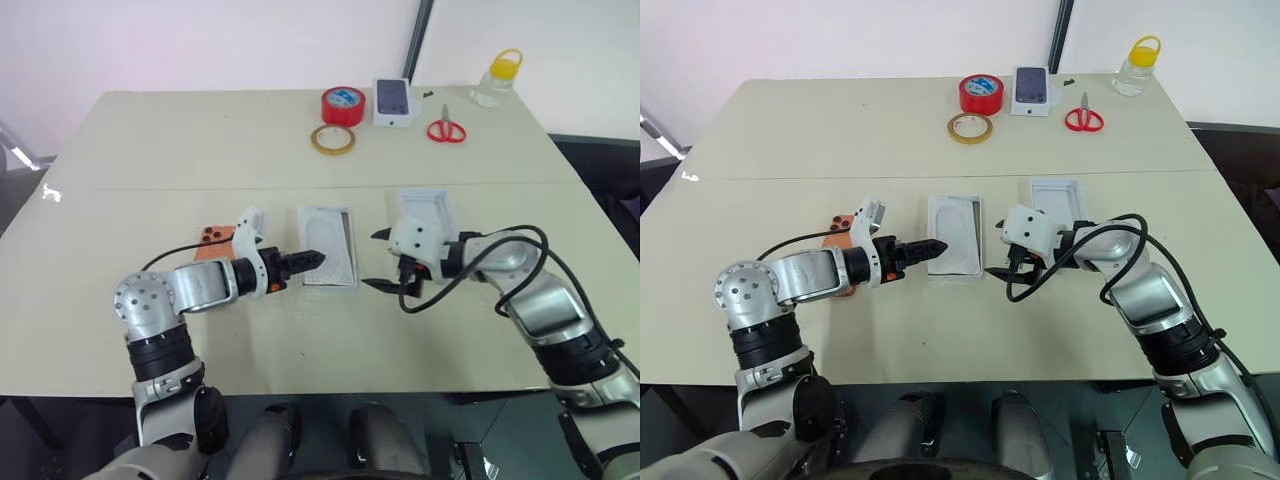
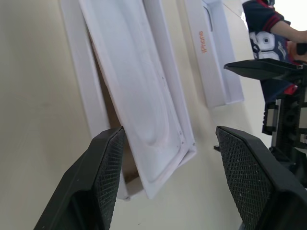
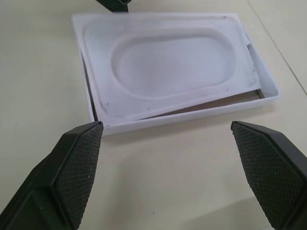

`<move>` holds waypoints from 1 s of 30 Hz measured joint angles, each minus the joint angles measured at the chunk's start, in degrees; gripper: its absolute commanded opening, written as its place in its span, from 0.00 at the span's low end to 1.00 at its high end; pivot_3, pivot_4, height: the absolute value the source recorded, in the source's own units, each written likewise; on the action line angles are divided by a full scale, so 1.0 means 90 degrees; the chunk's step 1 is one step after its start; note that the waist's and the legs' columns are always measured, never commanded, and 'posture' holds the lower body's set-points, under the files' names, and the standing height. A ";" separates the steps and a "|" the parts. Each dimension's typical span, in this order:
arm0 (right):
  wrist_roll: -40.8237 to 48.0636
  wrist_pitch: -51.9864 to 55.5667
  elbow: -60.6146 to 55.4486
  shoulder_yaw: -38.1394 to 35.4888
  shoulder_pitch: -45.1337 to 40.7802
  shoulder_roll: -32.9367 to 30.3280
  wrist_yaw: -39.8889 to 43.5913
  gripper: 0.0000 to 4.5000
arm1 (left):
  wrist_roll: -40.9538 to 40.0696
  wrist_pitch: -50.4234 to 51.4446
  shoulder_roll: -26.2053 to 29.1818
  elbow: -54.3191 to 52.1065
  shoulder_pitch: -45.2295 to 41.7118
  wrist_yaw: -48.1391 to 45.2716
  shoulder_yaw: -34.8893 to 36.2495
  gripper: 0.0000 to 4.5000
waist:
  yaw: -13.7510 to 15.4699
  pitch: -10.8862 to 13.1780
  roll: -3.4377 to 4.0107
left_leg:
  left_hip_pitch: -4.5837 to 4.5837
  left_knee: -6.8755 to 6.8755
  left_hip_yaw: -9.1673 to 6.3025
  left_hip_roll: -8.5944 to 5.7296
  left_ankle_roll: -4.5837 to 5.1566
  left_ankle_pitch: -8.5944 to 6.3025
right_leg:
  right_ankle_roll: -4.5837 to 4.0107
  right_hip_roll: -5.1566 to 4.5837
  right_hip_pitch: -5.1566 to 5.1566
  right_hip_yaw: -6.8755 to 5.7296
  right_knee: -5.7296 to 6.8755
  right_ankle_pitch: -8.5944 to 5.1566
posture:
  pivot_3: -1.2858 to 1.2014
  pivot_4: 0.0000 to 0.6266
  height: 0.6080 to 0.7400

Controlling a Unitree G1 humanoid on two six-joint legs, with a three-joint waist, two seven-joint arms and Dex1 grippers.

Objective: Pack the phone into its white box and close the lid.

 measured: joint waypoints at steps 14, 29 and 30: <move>-0.0057 0.1118 0.0723 0.0090 -0.1157 0.1267 -0.1024 0.01 | 0.1772 -0.2432 0.2647 -0.1029 0.0832 -0.2208 -0.1475 0.75 | -0.0079 -0.0003 0.0006 | 0.0002 -0.0022 0.0042 0.0005 -0.0007 0.0004 | -0.0006 0.0010 -0.0041 0.0056 0.0023 0.0002 | 0.52 0.24 1.00; -0.0919 0.1669 0.2924 0.1052 -0.2309 0.2794 -0.1974 0.01 | 0.4308 -0.6441 0.4100 -0.1032 0.2901 -0.6111 -0.2560 0.75 | -0.0077 0.0000 0.0014 | -0.0004 -0.0033 0.0046 0.0009 -0.0005 0.0003 | -0.0009 0.0010 -0.0060 0.0062 0.0022 0.0003 | 0.52 0.24 1.00; -0.0981 0.1666 0.3122 0.1064 -0.2407 0.2880 -0.2054 0.01 | 0.4298 -0.6504 0.4109 -0.1117 0.3038 -0.6266 -0.2550 0.75 | -0.0091 0.0001 0.0015 | -0.0004 -0.0035 0.0046 0.0008 -0.0005 0.0003 | -0.0009 0.0010 -0.0061 0.0062 0.0022 0.0003 | 0.52 0.24 1.00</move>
